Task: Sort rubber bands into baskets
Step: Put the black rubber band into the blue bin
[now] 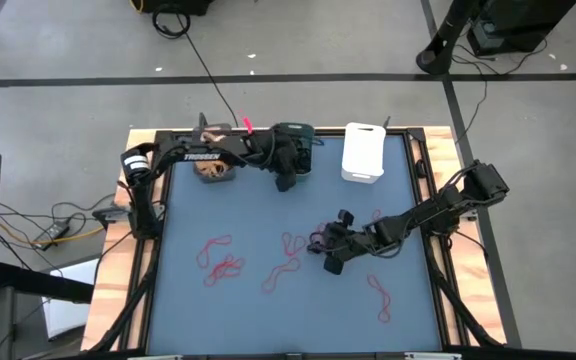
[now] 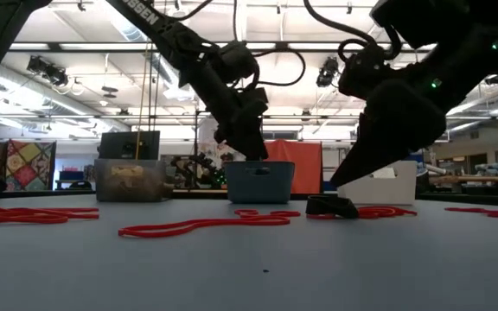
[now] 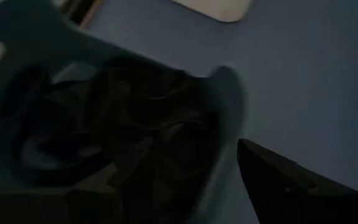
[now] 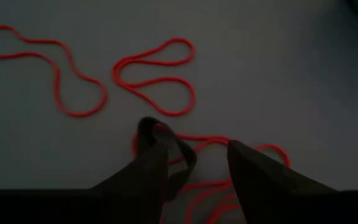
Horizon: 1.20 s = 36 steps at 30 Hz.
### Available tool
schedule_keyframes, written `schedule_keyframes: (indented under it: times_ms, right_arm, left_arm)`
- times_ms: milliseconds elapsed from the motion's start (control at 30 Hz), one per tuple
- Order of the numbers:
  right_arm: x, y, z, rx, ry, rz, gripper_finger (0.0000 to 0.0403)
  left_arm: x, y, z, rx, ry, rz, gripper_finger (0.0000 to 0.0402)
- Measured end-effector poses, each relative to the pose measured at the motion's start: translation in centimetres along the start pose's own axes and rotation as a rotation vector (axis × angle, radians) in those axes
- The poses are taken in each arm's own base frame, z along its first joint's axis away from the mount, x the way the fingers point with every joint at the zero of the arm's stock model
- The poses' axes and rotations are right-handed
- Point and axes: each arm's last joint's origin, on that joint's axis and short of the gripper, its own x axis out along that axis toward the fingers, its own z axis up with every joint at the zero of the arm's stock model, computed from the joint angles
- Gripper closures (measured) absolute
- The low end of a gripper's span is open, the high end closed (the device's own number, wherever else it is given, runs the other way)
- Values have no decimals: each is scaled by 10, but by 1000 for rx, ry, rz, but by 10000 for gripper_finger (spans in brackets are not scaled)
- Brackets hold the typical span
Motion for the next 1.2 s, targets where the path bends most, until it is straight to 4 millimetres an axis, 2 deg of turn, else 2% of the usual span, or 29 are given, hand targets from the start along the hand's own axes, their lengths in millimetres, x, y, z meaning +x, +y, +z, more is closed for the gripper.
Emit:
schedule_keyframes:
  times_ms: [200, 467, 733, 867, 1033, 1200]
  right_arm:
    - [2, -3, 1, 7, 3, -2, 228]
    - [7, -2, -3, 22, 16, -17, 231]
    - [24, 3, -13, 57, 17, -29, 250]
    - [25, 4, -15, 60, 26, -17, 283]
    - [20, 6, -11, 46, -3, -11, 383]
    - [6, 10, -4, 55, -135, -125, 379]
  left_arm:
    - [0, -35, 0, 66, 7, -59, 175]
    - [-6, -71, -6, 118, 54, -98, 175]
    - [-24, -91, -8, 157, 77, -33, 175]
    - [-31, -99, -8, 158, 70, -44, 175]
    - [-25, -113, -22, 152, -34, -131, 175]
    - [-16, -128, -33, 118, -173, -360, 175]
